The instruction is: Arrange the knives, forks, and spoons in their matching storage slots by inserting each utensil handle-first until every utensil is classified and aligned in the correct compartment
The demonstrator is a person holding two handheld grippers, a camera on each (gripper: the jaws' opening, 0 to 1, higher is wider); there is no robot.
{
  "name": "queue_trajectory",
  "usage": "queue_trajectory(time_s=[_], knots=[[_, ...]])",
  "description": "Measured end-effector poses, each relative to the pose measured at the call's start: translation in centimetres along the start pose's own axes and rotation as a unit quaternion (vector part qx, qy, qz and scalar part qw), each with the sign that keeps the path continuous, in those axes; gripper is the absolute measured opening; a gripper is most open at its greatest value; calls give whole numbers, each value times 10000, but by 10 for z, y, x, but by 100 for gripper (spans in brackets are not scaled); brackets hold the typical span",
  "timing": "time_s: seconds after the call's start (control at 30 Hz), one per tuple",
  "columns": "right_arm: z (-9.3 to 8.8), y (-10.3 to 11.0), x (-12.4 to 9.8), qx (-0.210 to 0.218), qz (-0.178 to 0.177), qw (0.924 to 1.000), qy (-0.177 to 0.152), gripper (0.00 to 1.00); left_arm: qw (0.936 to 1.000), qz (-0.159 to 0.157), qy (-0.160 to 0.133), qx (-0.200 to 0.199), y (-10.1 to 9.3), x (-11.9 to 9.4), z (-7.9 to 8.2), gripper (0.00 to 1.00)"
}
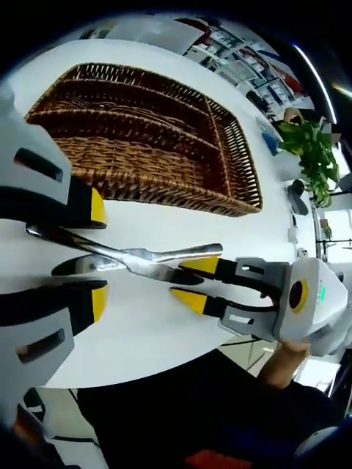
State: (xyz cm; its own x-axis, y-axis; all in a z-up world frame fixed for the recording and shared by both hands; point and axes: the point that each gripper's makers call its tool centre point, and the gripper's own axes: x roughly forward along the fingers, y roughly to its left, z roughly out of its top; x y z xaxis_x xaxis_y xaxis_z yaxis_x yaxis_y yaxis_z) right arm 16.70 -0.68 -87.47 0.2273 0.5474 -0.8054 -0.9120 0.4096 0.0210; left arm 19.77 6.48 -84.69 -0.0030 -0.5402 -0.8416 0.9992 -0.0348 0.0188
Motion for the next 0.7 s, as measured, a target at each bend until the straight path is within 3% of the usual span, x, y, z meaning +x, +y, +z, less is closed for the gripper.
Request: queue_trajectory(time_s=[0.37,0.7], knots=[[-2,2,-1,-571,-72,9982,144,10,9985,-310,221,405,-5,8,-9,28],[5,3,-14,-609,-81,9981,33,10,9965,-533,218,605,-6,16,-5,25]])
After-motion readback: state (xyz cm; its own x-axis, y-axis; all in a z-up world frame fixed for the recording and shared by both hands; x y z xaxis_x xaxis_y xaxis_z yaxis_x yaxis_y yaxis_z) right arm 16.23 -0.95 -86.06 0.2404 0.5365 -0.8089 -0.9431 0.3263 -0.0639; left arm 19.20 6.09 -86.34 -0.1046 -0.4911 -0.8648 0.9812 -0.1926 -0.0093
